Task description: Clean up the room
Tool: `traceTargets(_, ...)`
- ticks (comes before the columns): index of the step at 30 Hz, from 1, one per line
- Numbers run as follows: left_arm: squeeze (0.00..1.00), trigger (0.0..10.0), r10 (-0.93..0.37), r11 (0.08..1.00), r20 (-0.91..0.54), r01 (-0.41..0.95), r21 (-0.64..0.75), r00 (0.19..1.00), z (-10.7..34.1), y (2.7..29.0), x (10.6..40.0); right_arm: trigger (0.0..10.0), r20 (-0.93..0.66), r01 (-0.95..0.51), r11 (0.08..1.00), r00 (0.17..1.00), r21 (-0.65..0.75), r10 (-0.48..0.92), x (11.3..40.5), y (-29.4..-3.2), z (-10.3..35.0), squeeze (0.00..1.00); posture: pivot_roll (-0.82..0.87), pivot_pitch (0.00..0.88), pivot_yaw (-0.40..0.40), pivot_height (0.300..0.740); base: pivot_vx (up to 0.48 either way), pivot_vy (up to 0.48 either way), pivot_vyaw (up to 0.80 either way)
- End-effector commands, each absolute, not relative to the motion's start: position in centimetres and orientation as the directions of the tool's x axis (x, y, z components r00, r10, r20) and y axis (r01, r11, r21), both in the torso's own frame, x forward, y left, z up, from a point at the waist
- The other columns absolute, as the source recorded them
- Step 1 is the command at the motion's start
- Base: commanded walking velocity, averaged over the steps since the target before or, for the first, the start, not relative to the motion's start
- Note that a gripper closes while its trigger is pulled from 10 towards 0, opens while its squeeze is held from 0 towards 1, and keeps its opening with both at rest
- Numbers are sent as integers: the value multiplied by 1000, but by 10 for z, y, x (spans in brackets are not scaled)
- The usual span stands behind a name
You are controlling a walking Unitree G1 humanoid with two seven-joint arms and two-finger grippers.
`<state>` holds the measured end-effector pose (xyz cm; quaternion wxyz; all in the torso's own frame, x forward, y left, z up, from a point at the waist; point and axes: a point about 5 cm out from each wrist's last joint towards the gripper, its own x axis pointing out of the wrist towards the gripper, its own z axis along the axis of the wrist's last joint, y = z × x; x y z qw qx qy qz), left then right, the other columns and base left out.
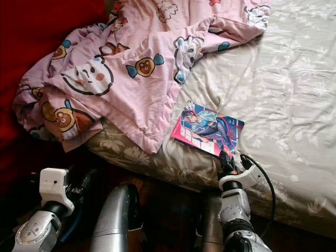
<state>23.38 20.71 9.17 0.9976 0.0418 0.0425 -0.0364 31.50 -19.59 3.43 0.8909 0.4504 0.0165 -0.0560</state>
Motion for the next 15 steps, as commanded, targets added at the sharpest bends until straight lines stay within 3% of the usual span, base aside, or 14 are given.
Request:
traceTargets(1, 0, 10000, -55, 994, -120, 65, 87, 991, 82, 208, 230, 0, -104, 139, 564, 990, 814, -94, 310, -192, 27, 0, 187, 337, 72, 596, 0, 0, 0)
traceTargets(6, 0, 10000, -52, 995, -95, 60, 86, 994, 83, 205, 239, 0, -2, 71, 590, 993, 805, -117, 320, -192, 46, 0, 174, 300, 53, 596, 0, 0, 0)
traceTargets(14, 0, 10000, -34, 997, -48, 37, 69, 998, 84, 201, 255, 0, 173, -4, 796, 977, 605, -127, 335, -194, 94, 0, 125, 225, 3, 596, 0, 0, 0)
traceTargets(15, 0, 10000, -24, 998, -36, 26, 55, 999, 85, 200, 258, 3255, 195, -15, 847, 975, 532, -105, 335, -192, 101, 0, 121, 223, -2, 596, 0, 0, 0)
